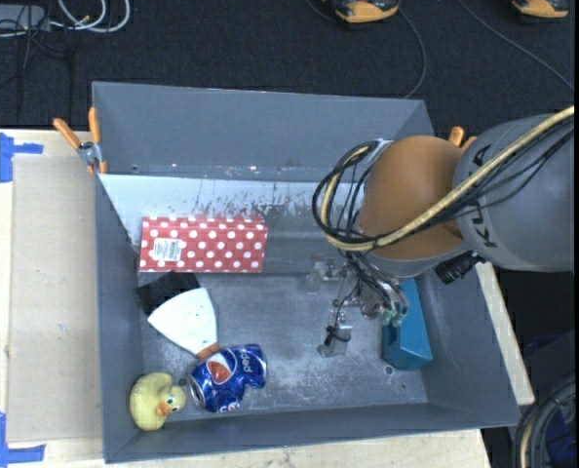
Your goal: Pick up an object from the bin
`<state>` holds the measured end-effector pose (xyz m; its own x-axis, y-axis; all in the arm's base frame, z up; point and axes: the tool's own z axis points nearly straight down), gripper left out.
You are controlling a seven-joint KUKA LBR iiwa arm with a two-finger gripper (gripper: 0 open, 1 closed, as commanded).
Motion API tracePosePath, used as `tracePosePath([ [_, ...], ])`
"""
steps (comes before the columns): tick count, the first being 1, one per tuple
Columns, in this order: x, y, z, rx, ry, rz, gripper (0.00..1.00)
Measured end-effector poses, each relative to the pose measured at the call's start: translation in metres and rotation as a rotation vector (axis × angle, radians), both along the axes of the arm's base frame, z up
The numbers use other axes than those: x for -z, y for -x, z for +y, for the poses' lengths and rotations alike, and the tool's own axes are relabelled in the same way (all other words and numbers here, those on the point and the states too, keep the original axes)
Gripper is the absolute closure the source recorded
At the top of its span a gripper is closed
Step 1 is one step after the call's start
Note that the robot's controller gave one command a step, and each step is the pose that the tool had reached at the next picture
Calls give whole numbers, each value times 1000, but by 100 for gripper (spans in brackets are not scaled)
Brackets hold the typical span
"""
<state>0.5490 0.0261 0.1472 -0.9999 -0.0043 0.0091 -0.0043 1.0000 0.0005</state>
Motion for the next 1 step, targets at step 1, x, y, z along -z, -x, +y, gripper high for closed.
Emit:
tracePosePath([
  [1, -4, -2, 0, 1, 0, -7, 0],
])
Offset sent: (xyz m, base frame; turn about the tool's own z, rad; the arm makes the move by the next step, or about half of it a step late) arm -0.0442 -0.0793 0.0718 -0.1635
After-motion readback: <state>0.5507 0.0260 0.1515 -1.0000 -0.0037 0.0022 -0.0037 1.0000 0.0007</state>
